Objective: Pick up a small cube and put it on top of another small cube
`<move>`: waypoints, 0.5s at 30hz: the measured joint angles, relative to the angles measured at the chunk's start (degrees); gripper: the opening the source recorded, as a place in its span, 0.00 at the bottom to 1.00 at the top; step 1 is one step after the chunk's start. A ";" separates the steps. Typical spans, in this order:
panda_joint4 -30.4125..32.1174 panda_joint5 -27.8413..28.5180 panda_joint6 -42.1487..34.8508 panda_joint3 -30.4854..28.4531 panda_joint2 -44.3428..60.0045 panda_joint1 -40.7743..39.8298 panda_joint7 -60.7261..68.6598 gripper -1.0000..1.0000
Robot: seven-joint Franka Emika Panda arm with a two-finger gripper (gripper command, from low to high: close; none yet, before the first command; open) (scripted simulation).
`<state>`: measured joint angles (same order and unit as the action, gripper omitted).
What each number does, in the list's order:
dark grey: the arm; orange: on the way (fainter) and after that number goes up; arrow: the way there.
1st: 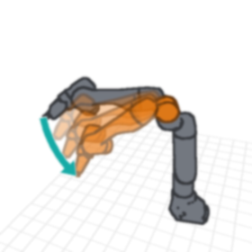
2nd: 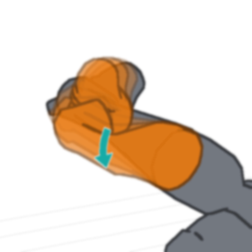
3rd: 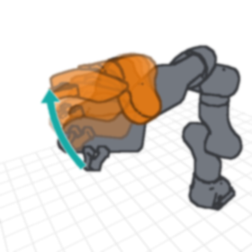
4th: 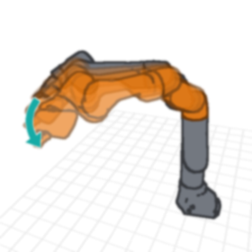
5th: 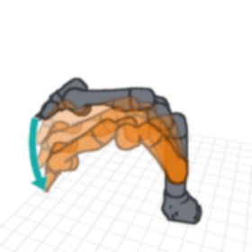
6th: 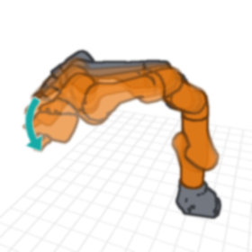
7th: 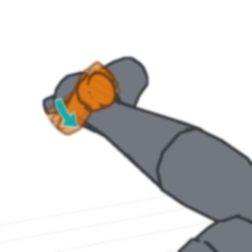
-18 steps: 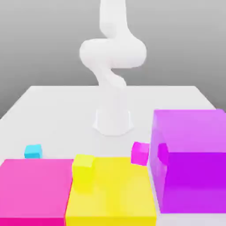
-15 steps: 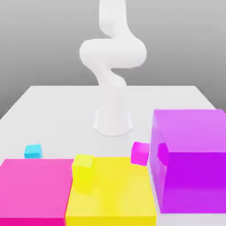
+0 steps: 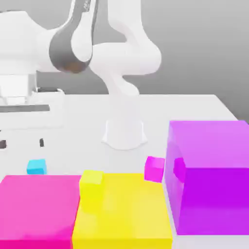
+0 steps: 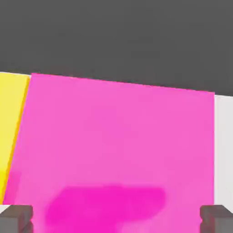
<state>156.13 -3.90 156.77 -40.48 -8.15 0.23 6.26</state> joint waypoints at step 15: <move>3.16 -20.81 11.75 9.65 18.85 -15.59 28.49 0.50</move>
<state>159.28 -24.71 168.52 -30.83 10.70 -15.36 34.75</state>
